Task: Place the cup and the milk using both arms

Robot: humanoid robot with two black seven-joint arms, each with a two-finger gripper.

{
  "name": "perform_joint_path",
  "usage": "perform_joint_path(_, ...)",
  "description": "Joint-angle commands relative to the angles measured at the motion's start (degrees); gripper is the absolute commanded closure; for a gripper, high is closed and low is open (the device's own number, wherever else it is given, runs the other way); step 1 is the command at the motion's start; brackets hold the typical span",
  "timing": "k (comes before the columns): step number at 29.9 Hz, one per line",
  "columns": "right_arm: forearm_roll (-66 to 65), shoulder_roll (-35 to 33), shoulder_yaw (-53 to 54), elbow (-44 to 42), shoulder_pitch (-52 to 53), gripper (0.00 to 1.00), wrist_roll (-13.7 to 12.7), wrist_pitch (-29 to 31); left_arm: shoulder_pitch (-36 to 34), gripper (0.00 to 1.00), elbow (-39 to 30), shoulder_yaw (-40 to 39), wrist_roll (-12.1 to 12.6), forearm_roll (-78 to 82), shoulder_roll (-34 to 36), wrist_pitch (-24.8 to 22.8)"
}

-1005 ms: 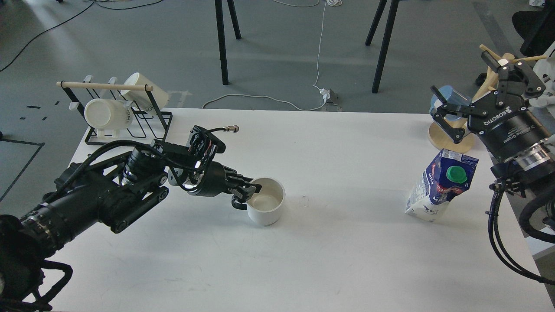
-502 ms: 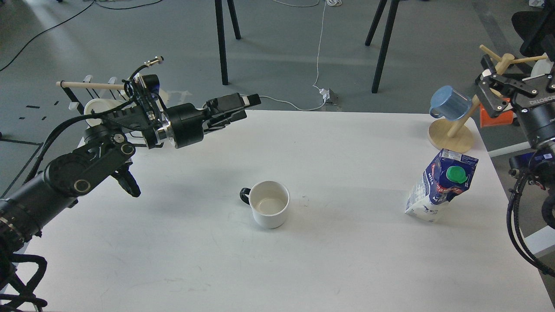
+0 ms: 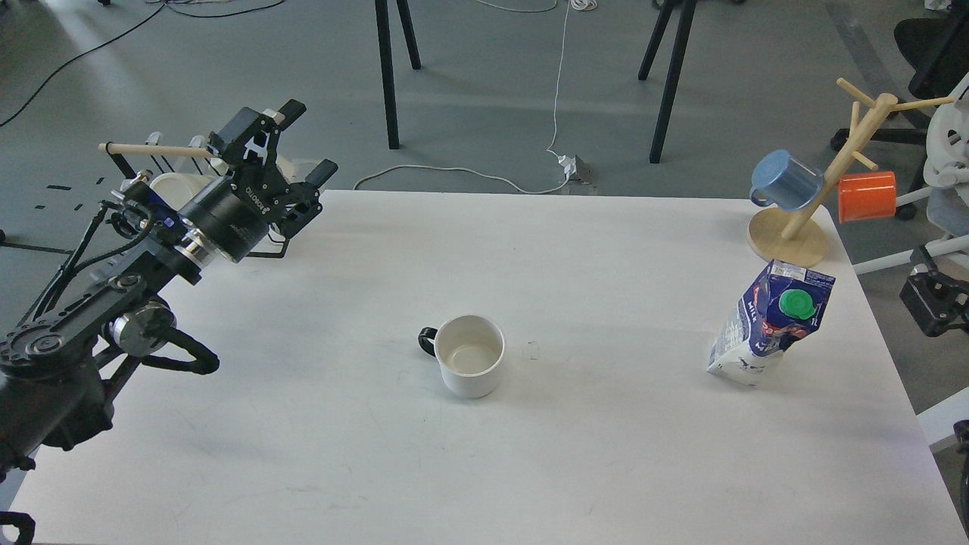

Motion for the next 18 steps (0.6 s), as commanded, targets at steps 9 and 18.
perform_joint_path(9, -6.4, 5.2, -7.0, 2.1, -12.7, 0.02, -0.1, 0.0, 1.3, 0.03, 0.2, 0.0, 0.0, 0.5, -2.1, 0.0)
perform_joint_path(18, -16.4, 16.6, -9.3, 1.8, -8.0, 0.02, 0.4, 0.0, 2.2, 0.02, 0.3, 0.0, 0.0, 3.6, -4.1, 0.0)
